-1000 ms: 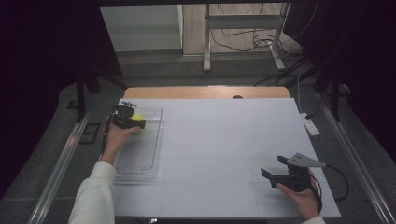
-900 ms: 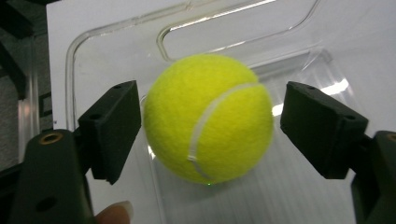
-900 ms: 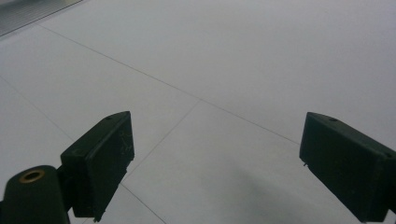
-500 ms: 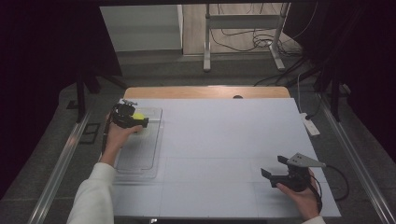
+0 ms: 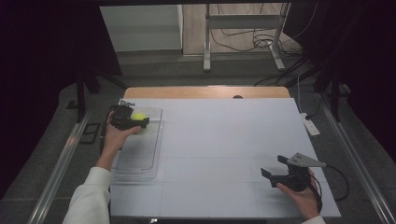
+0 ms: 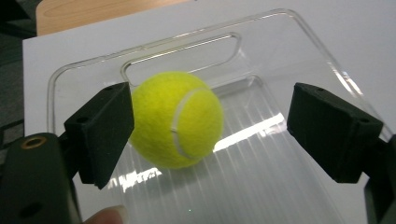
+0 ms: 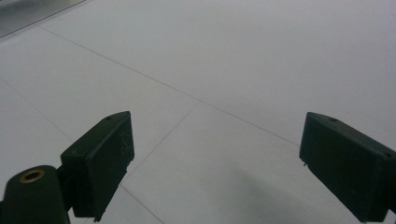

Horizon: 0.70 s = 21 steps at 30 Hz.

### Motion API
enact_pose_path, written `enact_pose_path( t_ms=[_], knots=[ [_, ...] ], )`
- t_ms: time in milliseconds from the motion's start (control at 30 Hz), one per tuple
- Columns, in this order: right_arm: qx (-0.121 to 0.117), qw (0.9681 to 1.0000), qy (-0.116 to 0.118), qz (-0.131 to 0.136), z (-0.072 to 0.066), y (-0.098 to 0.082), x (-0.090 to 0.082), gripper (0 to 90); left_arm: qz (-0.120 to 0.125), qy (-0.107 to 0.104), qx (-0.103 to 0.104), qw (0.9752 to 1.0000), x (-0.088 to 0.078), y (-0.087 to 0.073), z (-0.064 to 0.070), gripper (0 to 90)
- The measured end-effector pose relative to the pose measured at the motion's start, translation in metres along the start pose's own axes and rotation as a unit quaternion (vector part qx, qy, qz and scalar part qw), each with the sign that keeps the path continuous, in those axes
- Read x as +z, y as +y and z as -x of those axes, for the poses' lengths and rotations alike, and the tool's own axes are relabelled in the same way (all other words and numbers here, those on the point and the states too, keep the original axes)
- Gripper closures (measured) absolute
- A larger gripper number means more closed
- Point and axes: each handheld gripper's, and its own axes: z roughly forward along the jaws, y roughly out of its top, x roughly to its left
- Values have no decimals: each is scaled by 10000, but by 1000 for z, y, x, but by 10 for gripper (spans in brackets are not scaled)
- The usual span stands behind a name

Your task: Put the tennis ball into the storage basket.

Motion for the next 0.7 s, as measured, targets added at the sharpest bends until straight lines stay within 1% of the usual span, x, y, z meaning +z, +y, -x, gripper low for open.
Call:
enact_pose_path(
  t_ms=[100, 233, 400, 467, 533, 700],
  knots=[
    [-3, 10000, 7, 0, 1, 0, 0, 104, 105, -156, 27, 9998, -5, -3, 3, 163],
    [-7, 10000, 3, -15, 1, 0, 1, 104, 287, -354, 53, 9989, -14, -6, 8, 160],
    [-12, 10000, 33, 0, 2, 0, 2, 104, 365, -485, 179, 9980, -23, -10, 17, 154],
    [-7, 10000, 33, 2, 2, 1, 2, 104, 382, -500, 196, 9978, -24, -11, 18, 153],
    [7, 10000, 52, 13, 3, 0, 2, 104, 451, -590, 223, 9970, -27, -13, 21, 152],
    [3, 10000, 66, 24, 2, 0, 0, 104, 518, -687, 245, 9960, -30, -17, 25, 149]
  ],
)
